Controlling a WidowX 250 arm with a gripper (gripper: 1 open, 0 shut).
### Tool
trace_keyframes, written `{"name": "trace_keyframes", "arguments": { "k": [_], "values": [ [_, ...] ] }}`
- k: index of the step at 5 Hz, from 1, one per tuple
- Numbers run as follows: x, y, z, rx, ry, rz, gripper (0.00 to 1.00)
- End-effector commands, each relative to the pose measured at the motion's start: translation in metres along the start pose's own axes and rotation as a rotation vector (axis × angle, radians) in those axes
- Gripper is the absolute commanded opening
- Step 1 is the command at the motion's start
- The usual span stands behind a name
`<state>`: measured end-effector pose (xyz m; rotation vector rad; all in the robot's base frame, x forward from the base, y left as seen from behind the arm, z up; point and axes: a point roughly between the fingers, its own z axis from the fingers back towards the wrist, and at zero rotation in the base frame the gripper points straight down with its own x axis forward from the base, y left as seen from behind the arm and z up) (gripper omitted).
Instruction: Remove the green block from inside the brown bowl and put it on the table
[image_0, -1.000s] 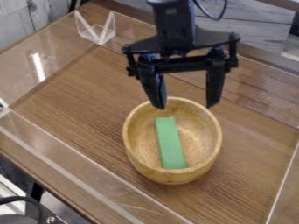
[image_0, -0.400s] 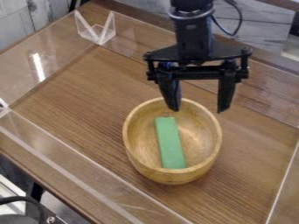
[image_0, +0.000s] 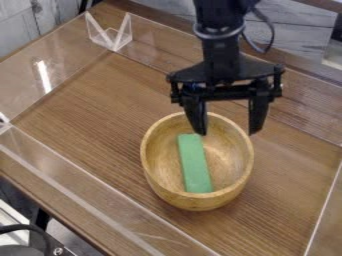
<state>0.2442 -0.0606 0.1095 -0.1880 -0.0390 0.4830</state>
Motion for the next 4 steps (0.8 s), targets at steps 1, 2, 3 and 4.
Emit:
{"name": "trace_keyframes", "arguments": {
  "k": [1,2,3,4],
  "values": [
    [0.004,0.004,-0.001,-0.023,-0.031,-0.037,0.00],
    [0.009,0.011,-0.014,-0.025,-0.029,-0.056,0.00],
    [0.004,0.011,-0.013,-0.043,-0.029,-0.097,1.00],
    [0.000,0.019,-0.016,-0.037,-0.017,-0.140,1.00]
  ]
}}
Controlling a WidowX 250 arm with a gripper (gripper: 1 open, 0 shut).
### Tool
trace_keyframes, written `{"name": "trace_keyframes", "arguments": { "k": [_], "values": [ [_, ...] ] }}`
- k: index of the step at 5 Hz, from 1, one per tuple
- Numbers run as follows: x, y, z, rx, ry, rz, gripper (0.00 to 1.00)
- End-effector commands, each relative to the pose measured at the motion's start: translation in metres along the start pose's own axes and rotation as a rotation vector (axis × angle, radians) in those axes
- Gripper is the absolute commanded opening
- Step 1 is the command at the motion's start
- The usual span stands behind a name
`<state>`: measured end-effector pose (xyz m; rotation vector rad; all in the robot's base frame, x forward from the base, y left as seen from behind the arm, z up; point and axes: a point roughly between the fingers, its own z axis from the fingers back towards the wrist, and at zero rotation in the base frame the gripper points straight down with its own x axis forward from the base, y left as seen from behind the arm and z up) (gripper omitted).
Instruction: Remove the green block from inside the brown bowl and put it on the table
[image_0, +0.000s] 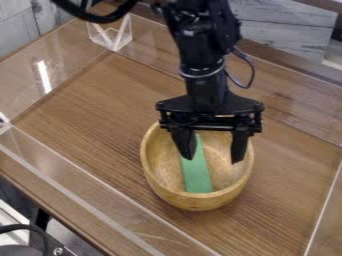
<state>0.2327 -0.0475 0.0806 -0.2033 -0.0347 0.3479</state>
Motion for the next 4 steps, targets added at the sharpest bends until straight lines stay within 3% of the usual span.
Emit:
{"name": "trace_keyframes", "arguments": {
  "k": [1,4],
  "values": [
    [-0.001,0.005,0.005,-0.016,-0.029,-0.045,1.00],
    [-0.002,0.005,-0.028,0.013,-0.031,-0.051,1.00]
  ]
}}
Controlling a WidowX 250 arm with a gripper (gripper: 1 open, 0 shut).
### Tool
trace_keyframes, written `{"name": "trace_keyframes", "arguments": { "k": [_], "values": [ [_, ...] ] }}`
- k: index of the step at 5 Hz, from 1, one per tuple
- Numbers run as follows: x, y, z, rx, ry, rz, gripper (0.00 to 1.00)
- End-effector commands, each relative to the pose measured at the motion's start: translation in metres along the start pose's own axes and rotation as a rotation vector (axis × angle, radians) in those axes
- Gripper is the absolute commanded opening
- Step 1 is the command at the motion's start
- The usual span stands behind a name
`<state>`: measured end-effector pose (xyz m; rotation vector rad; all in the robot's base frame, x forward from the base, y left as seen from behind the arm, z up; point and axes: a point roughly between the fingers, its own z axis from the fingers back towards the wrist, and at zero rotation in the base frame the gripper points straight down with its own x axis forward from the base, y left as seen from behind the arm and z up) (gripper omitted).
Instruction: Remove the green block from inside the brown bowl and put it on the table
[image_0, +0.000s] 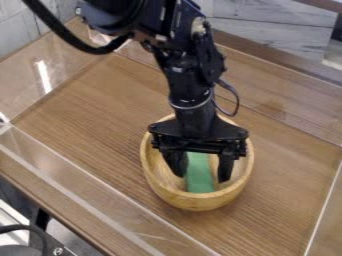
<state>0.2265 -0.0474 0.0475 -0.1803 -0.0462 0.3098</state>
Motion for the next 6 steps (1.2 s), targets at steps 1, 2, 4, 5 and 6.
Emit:
{"name": "trace_keyframes", "arguments": {
  "k": [1,2,4,5,6],
  "values": [
    [0.003,-0.010,0.001,0.006,-0.015,-0.036,1.00],
    [0.001,-0.008,-0.003,0.015,-0.018,-0.032,1.00],
    [0.002,-0.009,-0.009,0.029,-0.004,-0.123,0.00],
    [0.003,-0.011,-0.012,0.042,0.015,-0.214,0.00],
    [0.003,-0.014,-0.011,0.051,0.024,-0.228,0.00]
  ]
}}
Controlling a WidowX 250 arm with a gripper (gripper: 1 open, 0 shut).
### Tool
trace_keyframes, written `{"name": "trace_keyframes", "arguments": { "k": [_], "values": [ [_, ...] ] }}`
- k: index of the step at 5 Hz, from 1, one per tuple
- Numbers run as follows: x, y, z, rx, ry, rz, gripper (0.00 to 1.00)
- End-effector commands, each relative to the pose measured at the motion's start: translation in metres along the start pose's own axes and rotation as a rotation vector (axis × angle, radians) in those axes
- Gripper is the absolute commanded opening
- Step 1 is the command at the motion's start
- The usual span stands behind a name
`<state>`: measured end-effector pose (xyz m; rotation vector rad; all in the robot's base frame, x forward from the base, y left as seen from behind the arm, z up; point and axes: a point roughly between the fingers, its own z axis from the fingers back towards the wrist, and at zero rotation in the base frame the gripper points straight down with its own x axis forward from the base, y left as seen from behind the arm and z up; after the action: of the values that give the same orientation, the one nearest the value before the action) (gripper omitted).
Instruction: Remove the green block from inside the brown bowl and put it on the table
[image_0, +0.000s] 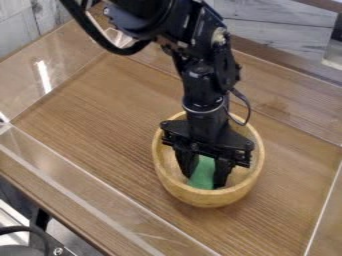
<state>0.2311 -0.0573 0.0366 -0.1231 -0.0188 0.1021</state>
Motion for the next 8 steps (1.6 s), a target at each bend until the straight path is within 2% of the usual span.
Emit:
{"name": "trace_keyframes", "arguments": {
  "k": [1,3,6,8],
  "values": [
    [0.003,-0.008,0.004,0.001,-0.006,-0.034,0.00],
    [-0.004,0.000,-0.001,0.011,-0.002,0.055,0.00],
    [-0.012,0.001,-0.026,0.030,0.022,0.048,0.00],
    [-0.027,0.009,-0.025,0.047,0.036,0.066,0.00]
  ]
}}
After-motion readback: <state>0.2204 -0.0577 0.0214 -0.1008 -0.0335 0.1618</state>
